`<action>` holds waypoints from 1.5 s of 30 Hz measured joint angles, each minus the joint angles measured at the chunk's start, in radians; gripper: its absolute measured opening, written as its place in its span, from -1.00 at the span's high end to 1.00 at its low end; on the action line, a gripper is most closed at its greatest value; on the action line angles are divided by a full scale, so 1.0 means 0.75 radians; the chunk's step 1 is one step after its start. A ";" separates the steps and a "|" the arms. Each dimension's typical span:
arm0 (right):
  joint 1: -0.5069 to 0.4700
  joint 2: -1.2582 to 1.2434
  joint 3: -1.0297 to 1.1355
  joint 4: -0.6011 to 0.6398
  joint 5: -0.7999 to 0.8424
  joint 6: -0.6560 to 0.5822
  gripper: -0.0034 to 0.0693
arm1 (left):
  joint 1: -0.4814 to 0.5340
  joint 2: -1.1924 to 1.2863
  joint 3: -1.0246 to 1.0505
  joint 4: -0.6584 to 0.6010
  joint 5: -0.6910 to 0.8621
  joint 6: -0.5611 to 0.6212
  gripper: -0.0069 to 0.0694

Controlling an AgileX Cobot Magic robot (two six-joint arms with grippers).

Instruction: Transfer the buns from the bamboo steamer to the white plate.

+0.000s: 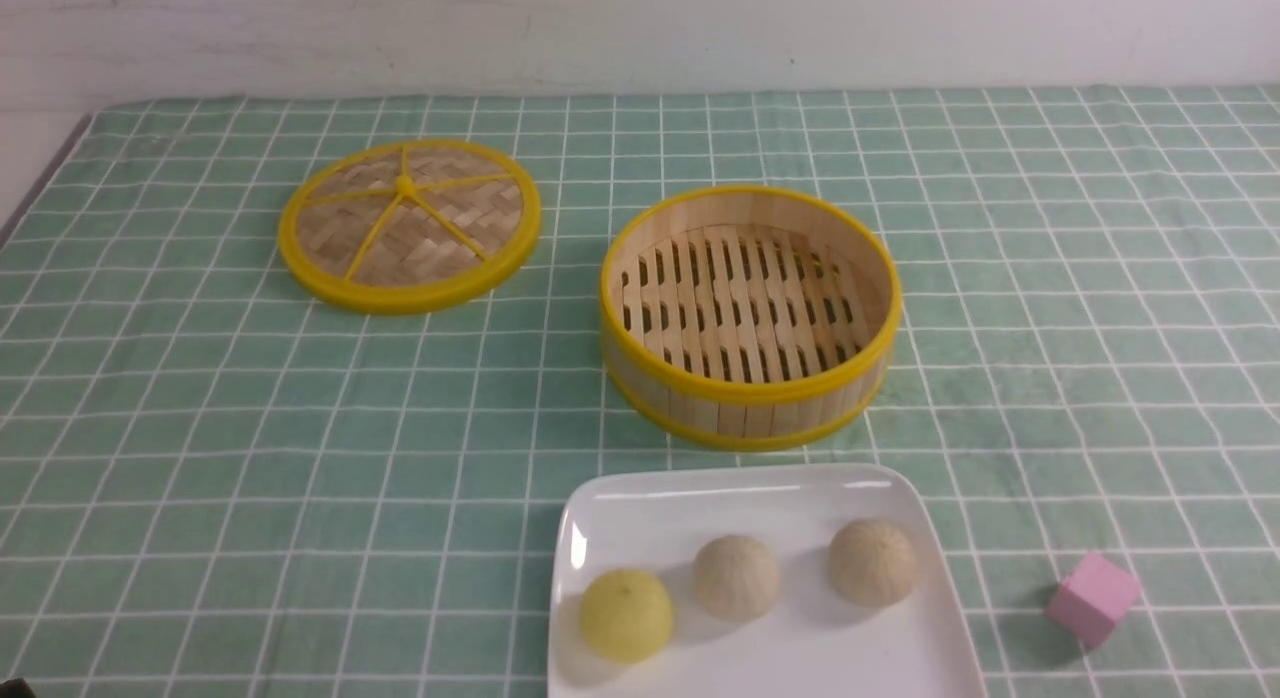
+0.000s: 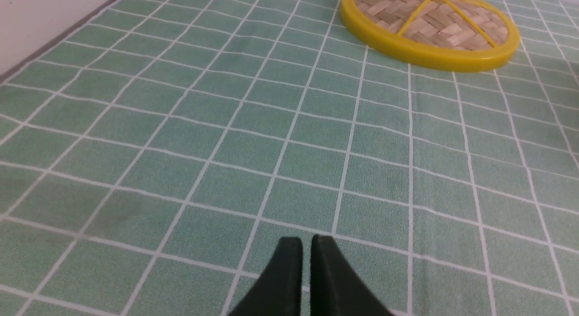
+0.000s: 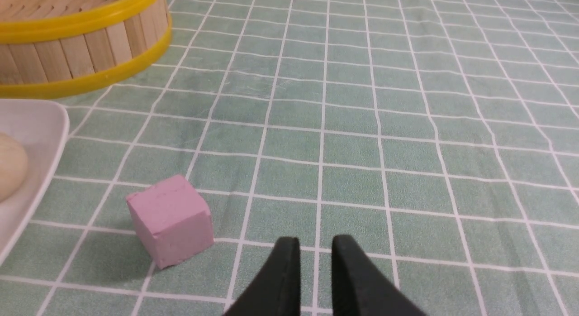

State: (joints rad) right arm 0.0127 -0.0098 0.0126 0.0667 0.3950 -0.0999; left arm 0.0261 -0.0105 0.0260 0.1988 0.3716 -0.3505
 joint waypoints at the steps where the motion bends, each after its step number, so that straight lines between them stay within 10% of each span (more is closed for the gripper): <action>1: 0.000 0.000 0.000 0.000 0.000 0.000 0.53 | 0.000 0.000 0.000 0.003 0.000 0.000 0.66; 45: 0.000 0.000 0.000 0.000 0.000 0.000 0.36 | -0.001 0.000 -0.001 0.010 0.006 0.000 0.55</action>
State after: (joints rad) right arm 0.0127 -0.0098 0.0126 0.0667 0.3950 -0.0999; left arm 0.0250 -0.0105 0.0249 0.2061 0.3759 -0.3505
